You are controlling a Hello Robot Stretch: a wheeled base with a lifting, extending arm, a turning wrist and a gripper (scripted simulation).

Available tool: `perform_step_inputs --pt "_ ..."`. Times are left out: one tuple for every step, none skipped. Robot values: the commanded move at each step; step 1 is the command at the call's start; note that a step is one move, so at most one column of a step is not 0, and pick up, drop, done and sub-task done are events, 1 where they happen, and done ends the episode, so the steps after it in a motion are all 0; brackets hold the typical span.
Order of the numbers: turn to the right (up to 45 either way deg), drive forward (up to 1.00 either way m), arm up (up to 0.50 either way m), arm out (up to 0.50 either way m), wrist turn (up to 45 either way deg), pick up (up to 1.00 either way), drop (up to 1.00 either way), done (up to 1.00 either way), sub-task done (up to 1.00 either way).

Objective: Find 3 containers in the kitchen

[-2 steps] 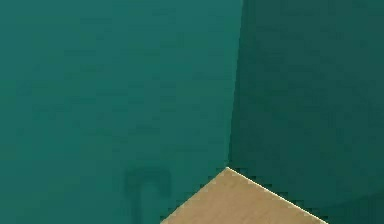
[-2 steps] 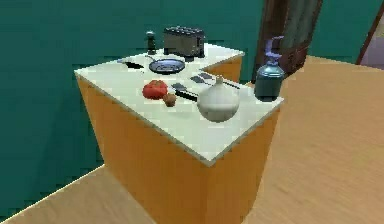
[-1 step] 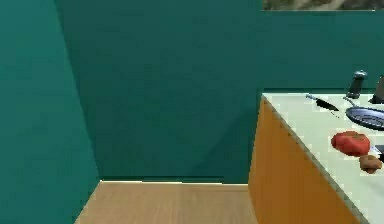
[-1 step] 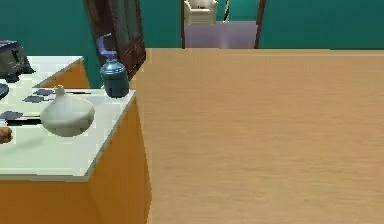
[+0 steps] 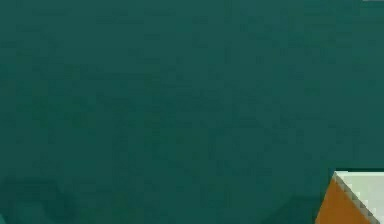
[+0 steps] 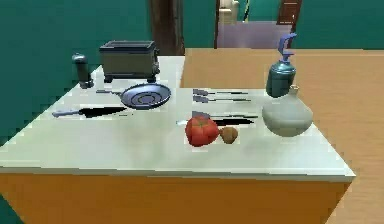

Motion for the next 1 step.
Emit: perform_step_inputs --pt "45.0 0.0 0.0 0.0 0.0 0.0 0.0 0.0 0.0"
